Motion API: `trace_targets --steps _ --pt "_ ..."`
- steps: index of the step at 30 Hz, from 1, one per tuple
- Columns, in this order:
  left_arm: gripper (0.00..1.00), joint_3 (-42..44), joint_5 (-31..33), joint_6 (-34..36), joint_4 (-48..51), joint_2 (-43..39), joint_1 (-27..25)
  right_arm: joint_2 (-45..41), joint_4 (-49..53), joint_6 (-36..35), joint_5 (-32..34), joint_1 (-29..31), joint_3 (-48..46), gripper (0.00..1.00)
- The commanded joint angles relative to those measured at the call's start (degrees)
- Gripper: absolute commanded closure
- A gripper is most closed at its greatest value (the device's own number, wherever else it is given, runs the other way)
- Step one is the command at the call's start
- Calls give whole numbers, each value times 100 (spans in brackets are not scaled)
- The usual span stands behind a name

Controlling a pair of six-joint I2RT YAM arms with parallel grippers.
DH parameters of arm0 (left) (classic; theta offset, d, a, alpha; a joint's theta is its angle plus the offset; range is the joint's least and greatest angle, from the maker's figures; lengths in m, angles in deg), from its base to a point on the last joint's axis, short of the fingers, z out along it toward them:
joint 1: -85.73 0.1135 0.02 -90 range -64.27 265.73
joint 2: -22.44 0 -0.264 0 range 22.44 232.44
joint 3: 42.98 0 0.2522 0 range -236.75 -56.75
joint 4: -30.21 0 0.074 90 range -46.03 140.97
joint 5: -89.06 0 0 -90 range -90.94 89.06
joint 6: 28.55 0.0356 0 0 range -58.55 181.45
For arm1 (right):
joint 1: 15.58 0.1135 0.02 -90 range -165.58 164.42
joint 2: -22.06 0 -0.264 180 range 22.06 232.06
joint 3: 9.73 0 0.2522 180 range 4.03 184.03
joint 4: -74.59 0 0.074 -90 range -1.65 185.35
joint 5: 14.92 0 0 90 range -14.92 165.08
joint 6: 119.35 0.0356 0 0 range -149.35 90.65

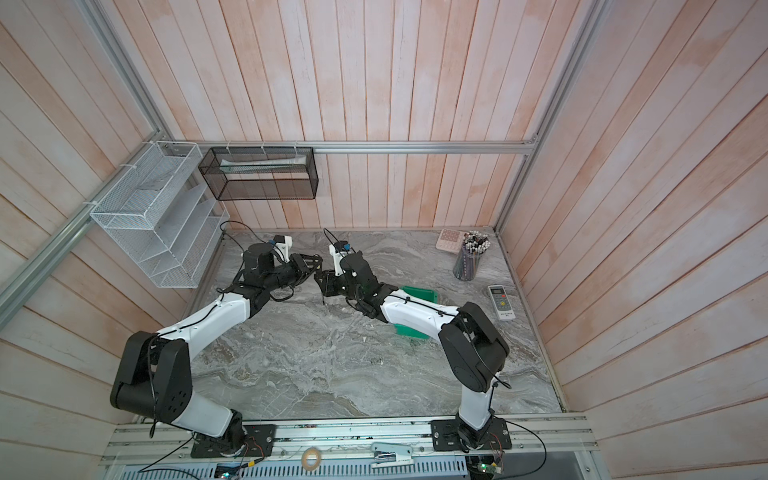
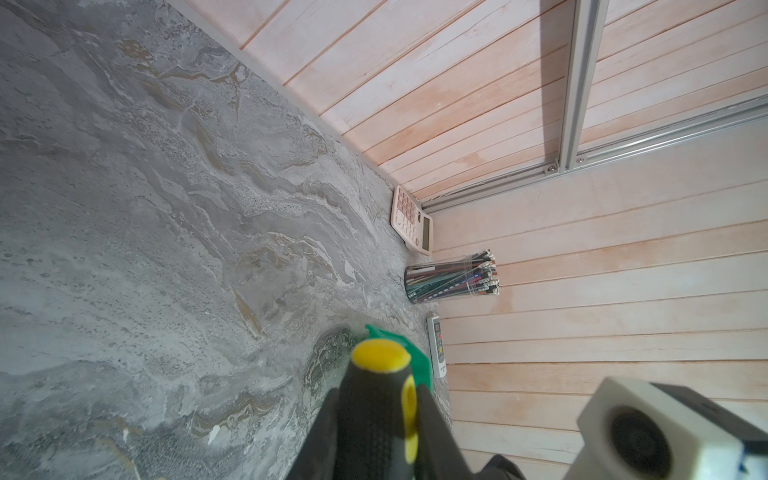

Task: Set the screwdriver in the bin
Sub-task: 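Close the right gripper on the screwdriver handle and open the left gripper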

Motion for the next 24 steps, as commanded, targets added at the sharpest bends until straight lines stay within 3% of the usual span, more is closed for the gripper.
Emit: trace_targets --steps 1,13,18,20,22,24 --pt "100 -112 -74 77 -107 -119 -31 110 108 -22 57 -6 201 73" --pt "100 -107 8 147 -116 -217 -31 190 194 11 10 -7 156 74" --pt "94 -88 1 181 -161 -251 -31 147 192 -3 45 -5 139 90" --pt "85 -71 -14 199 -195 -275 -34 106 193 -13 83 -4 128 95" --pt "69 -64 37 209 -165 -288 -24 46 193 -30 128 -4 102 96" --pt "43 -78 69 241 -119 -317 -26 -17 228 -57 172 -13 76 97"
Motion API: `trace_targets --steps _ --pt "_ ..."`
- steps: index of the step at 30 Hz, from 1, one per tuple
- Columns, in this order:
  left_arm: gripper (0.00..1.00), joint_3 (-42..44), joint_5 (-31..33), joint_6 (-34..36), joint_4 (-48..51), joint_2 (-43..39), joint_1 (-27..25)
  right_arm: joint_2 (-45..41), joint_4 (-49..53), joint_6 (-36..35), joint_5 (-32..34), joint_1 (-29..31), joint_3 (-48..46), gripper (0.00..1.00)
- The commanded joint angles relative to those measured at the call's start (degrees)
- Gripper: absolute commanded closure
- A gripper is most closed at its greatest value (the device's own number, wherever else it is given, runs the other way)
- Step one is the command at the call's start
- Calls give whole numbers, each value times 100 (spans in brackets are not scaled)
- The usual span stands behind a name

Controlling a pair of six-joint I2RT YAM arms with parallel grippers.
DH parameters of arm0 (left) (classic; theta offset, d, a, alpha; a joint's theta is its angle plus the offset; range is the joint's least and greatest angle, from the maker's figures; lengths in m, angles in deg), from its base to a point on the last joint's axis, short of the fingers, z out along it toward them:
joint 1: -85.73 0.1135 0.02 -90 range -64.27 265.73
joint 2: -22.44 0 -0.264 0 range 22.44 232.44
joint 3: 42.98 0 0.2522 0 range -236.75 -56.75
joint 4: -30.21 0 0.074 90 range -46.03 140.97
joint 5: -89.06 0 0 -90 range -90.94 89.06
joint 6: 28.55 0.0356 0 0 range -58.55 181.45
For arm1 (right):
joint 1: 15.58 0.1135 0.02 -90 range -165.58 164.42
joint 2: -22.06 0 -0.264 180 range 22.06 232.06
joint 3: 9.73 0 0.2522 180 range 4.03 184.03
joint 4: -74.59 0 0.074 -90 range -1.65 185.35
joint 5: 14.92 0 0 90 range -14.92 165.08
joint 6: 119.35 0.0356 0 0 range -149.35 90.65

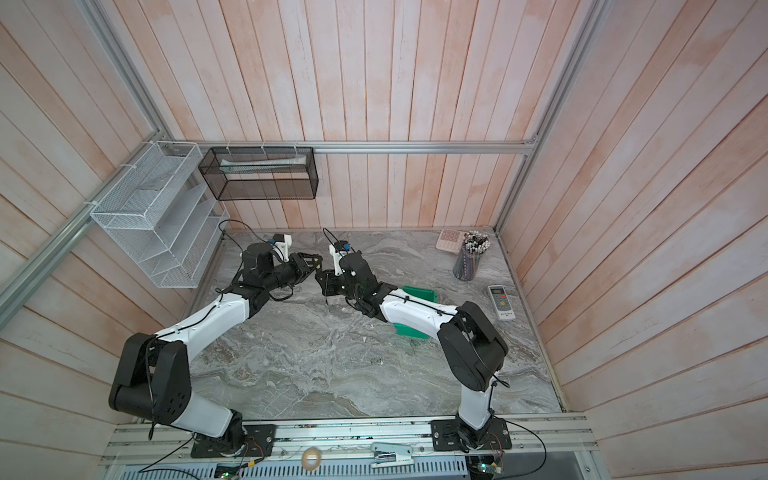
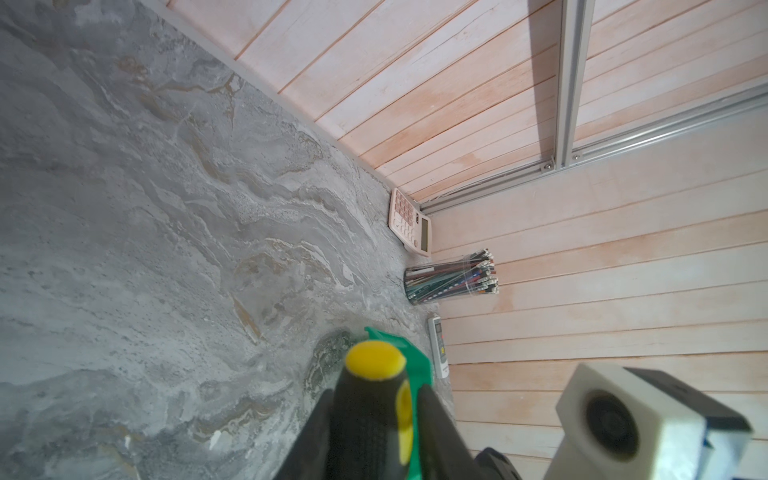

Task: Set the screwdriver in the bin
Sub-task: 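Close the right gripper on the screwdriver handle and open the left gripper, then carry the screwdriver over the green bin with the right gripper while the left draws back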

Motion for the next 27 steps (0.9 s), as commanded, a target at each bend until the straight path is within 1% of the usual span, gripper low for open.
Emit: trace_targets --steps 1,2,3,4,7,11,13,16,17,19,23,26,27 --pt "26 -89 74 123 -66 -250 -17 -100 127 -106 140 2 -10 98" --pt "2 -99 130 156 -30 -285 -18 -132 137 -113 158 2 -36 99" --pt "0 -114 207 201 57 -332 -18 -180 145 -118 182 11 -48 99" --pt "0 -146 265 240 113 -373 -13 -219 153 -127 200 2 -48 99" --pt "0 -222 315 348 209 -468 43 -447 198 -196 367 -12 -473 100" --pt "0 -209 369 509 205 -709 244 -1006 465 -437 602 -227 -985 100" --pt "0 -108 225 554 46 -798 307 -1389 781 -674 693 -432 -1208 100" --pt "0 117 -209 514 -512 -841 293 -2064 1412 -1191 879 -844 -1500 100" --pt "0 126 -289 501 -564 -817 216 -2293 1640 -1339 937 -1005 -1589 99" --pt "0 -38 -218 706 -233 -771 -8 -2700 1986 -1578 1060 -1307 -1797 99" --pt "0 -411 501 1451 655 -845 -804 -3321 2353 -1924 1345 -1872 -2229 99" --pt "0 -210 804 1579 737 -1056 -1317 -3549 2371 -2065 1324 -2213 -2534 99" --pt "0 -65 976 1672 681 -1142 -1530 -3558 2374 -2124 1356 -2222 -2616 99"
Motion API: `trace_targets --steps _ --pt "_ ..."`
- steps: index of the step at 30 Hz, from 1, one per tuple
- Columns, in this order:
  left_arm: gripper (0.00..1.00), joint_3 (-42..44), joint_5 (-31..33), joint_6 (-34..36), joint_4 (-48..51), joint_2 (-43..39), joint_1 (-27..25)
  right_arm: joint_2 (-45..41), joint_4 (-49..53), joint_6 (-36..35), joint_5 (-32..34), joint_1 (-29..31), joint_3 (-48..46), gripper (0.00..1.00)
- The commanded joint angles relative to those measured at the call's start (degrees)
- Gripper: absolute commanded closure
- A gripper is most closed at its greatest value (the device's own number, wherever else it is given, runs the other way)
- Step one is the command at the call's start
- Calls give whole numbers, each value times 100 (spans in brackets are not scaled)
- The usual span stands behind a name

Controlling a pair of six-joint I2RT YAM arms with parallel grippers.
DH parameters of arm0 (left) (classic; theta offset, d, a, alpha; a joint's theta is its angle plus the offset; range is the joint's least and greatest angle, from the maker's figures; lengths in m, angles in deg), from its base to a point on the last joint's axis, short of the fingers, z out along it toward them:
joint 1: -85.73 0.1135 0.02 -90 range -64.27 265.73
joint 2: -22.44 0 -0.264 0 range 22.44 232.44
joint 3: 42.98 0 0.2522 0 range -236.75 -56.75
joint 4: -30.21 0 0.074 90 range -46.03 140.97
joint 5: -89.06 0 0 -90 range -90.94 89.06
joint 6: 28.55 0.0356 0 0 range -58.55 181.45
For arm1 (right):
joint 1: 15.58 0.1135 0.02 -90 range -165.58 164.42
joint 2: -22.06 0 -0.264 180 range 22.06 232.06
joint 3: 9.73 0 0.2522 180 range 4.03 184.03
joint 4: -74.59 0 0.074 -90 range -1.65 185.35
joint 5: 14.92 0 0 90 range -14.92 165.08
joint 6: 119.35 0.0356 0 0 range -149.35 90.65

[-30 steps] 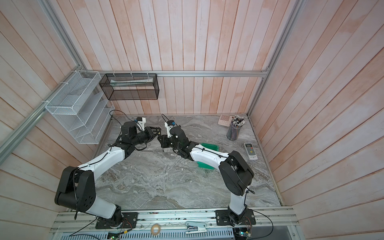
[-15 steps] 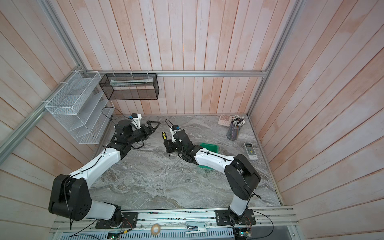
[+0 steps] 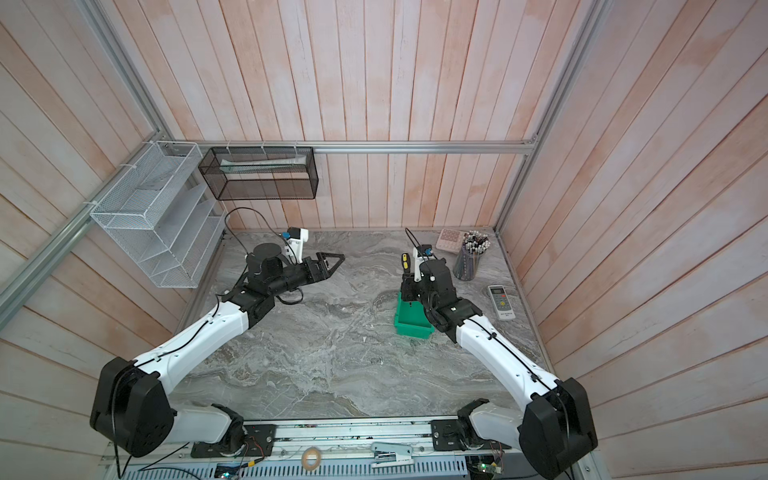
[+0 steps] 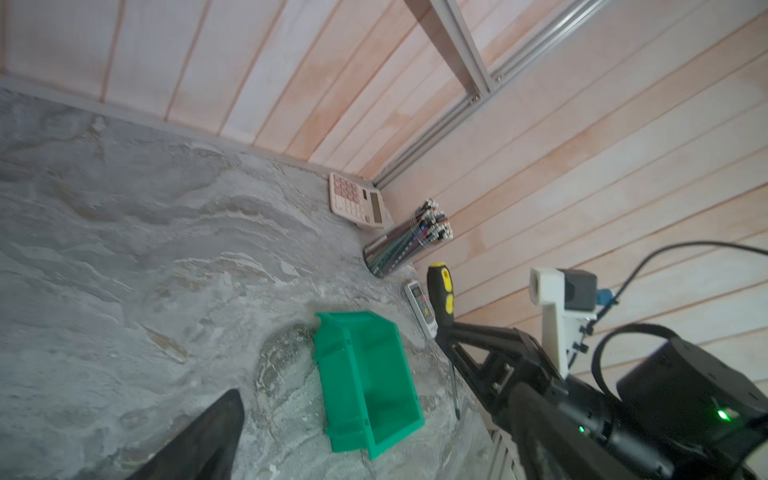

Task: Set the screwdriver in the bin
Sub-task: 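Carry the screwdriver over the green bin with the right gripper while the left draws back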

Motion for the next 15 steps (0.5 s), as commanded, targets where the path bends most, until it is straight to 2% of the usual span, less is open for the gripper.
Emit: trace_targets --steps 1,3,6,10,15 --pt "0 263 667 556 183 -361 -527 -21 376 -424 197 -307 -271 99" --pt "0 523 1044 846 96 -444 -949 131 428 -496 280 -472 -322 99" --pt "0 873 1276 801 -91 -475 -1273 533 655 -440 233 -606 -197 99" --pt "0 1336 1125 292 -535 -420 -1322 862 797 -468 31 -609 -107 99" --pt "0 1504 1038 150 -669 -283 -1331 995 831 -553 -219 -600 -110 98"
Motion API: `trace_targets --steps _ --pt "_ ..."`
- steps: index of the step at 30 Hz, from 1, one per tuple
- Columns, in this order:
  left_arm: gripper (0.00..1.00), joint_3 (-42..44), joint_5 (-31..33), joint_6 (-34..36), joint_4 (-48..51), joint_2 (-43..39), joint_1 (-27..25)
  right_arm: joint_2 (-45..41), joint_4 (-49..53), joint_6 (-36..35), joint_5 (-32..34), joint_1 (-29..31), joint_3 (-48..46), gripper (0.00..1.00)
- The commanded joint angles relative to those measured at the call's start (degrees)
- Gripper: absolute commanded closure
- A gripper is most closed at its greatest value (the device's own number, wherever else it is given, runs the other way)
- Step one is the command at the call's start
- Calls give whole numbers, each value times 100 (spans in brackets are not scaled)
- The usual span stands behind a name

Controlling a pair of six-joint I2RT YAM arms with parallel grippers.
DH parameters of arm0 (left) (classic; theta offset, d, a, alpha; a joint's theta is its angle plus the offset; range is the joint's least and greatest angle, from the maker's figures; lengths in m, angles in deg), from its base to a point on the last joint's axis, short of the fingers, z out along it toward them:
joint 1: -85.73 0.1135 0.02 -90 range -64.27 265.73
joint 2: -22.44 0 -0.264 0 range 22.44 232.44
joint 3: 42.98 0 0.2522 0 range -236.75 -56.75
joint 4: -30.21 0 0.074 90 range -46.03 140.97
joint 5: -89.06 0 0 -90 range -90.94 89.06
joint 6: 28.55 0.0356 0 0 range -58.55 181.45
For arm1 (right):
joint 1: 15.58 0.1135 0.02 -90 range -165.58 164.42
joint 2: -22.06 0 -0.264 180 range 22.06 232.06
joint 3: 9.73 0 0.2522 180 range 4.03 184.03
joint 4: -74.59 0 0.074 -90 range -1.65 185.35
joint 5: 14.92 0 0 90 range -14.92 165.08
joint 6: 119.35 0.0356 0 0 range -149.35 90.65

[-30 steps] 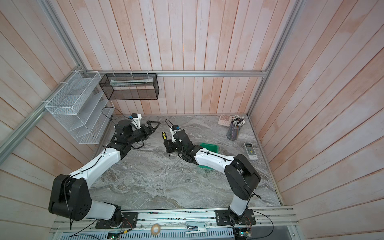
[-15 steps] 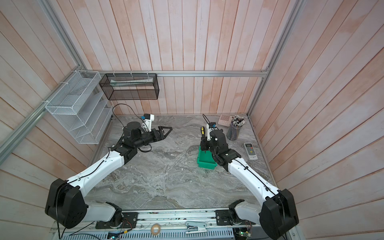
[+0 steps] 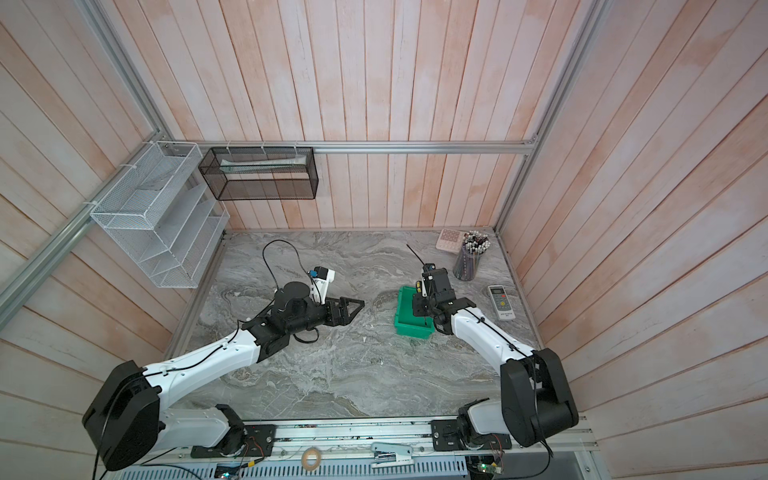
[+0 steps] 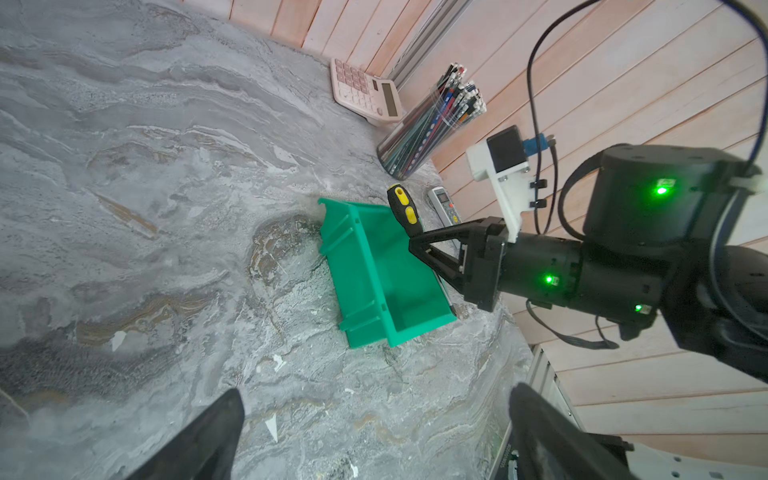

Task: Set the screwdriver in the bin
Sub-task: 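Carry the screwdriver over the green bin with the right gripper while the left draws back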

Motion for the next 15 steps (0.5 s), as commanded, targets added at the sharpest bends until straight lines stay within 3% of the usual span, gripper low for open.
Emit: trace_targets --steps 1,15 --pt "0 85 47 -139 -365 22 -2 71 115 -151 -151 21 175 98" --pt "0 124 17 -185 -366 111 -10 994 386 -675 24 383 707 96"
